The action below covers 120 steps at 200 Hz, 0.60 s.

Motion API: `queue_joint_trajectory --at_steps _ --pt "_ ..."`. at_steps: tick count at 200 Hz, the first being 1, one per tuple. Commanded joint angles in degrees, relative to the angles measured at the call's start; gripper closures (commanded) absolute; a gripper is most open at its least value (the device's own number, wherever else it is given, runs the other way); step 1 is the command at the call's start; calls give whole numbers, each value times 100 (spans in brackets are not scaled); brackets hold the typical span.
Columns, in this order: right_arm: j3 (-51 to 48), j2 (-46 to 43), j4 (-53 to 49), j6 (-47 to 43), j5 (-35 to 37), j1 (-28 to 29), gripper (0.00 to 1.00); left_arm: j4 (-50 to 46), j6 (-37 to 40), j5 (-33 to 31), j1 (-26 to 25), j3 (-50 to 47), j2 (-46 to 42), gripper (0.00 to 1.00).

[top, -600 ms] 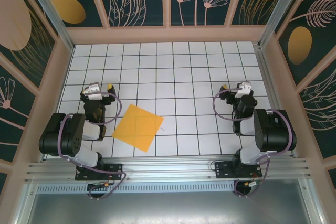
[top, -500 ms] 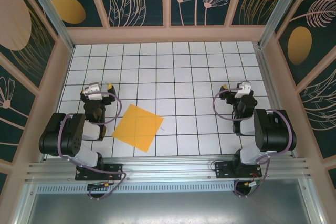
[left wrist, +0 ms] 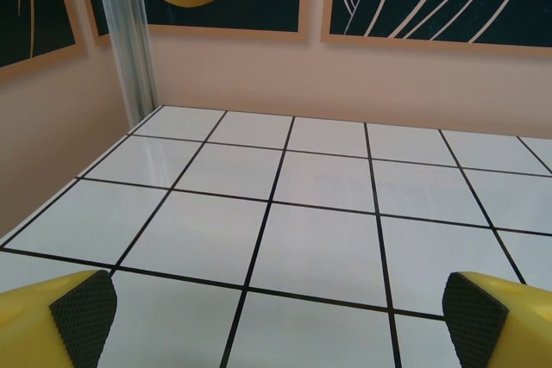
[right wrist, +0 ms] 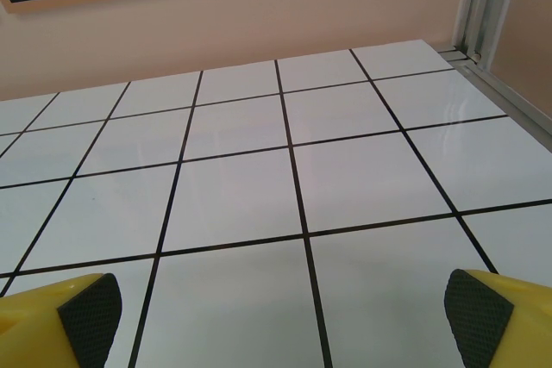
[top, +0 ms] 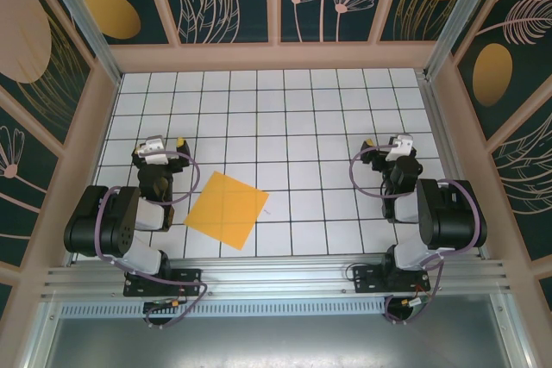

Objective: Fold a paper plane with a square sheet of paper (pick it up from the middle)
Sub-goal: Move the square sheet of paper to the center of the table.

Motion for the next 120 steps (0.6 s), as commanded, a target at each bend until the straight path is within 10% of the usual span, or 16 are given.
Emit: queue_joint_trajectory --at_steps 1,120 --pt "112 -12 86 4 -137 -53 1 174 83 61 26 38 -15 1" --pt "129 -15 61 10 -160 -68 1 121 58 105 53 74 -18 1"
